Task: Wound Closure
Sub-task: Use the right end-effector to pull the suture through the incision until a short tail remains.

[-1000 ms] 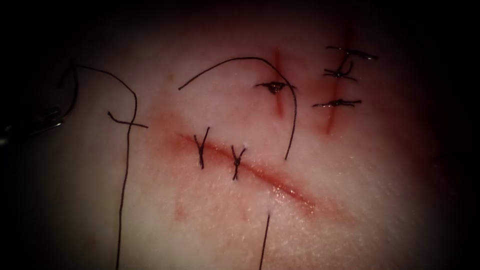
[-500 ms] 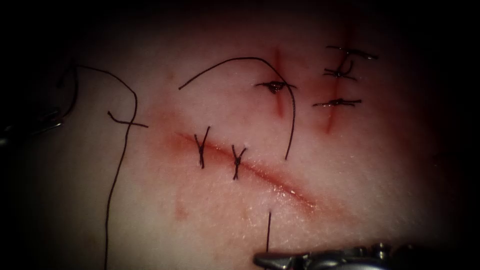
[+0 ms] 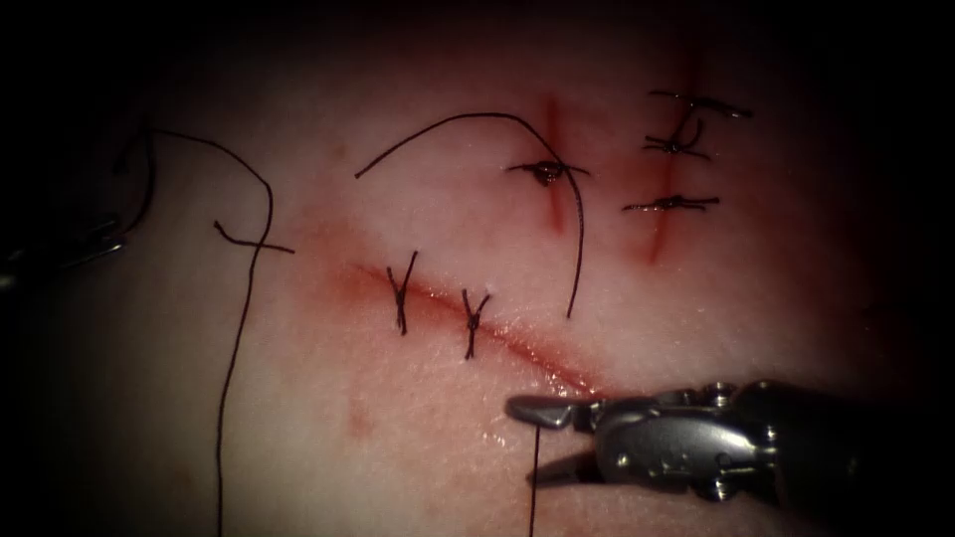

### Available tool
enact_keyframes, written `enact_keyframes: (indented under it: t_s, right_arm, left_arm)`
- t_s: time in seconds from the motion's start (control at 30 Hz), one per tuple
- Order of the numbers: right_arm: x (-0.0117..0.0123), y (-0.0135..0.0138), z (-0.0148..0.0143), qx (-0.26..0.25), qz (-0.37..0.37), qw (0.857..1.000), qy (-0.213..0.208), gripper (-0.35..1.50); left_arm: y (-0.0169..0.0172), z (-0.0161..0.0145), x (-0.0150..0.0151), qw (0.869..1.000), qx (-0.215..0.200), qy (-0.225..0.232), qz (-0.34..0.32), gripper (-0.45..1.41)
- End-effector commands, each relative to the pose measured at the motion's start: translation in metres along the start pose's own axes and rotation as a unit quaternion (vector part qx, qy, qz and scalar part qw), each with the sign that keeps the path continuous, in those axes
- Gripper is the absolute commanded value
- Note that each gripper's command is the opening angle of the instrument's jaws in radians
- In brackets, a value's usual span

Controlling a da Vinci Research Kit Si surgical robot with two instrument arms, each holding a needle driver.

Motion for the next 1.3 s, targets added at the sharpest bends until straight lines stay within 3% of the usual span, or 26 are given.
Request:
enact_keyframes:
  t_s: [0.03,0.07,0.1,0.37,0.4,0.47,0.5,0.8,1.07,1.3]
  right_arm:
    - [0.0002,-0.0001,0.0007,-0.007,-0.005,1.0,-0.01,0.41]
    - [0.0003,-0.0003,0.0004,-0.013,0.001,1.0,-0.018,-0.11]
    - [0.0006,-0.0004,-0.0001,-0.017,0.005,1.0,-0.025,-0.35]
    - [0.0027,-0.0023,-0.0014,0.014,0.009,0.999,-0.028,-0.35]
    - [0.0048,-0.0041,-0.0018,0.031,0.007,0.999,-0.017,-0.35]
    - [0.0055,-0.0046,-0.0019,0.035,0.008,0.999,-0.012,-0.35]
    - [0.0073,-0.0057,-0.0022,0.043,0.009,0.999,-0.001,-0.35]
    - [0.0132,-0.0084,-0.0029,0.077,-0.004,0.997,0.023,-0.35]
    - [0.0166,-0.0119,-0.003,0.117,-0.001,0.992,0.037,-0.35]
    - [0.0173,-0.0132,-0.0031,0.141,0.02,0.989,0.047,-0.35]
  left_arm:
    - [0.0004,0.0005,-0.0006,1.0,0.0,0.0,-0.001,-0.45]
    - [0.0004,0.0005,-0.0006,1.0,0.0,0.0,-0.001,-0.45]
    - [0.0004,0.0005,-0.0006,1.0,0.0,0.0,-0.001,-0.45]
    - [0.0004,0.0006,-0.0006,1.0,-0.001,-0.001,0.0,-0.45]
    - [0.0004,0.0006,-0.0007,1.0,-0.001,-0.001,0.0,-0.45]
    - [0.0004,0.0006,-0.0007,1.0,-0.001,-0.001,0.0,-0.45]
    - [0.0004,0.0007,-0.0007,1.0,-0.001,-0.001,0.0,-0.45]
    - [0.0005,0.0008,-0.0007,1.0,-0.002,-0.002,0.0,-0.45]
    - [0.0006,0.0008,-0.0007,1.0,-0.004,-0.002,0.001,-0.45]
    - [0.0006,0.0008,-0.0007,1.0,-0.004,-0.002,0.001,-0.45]
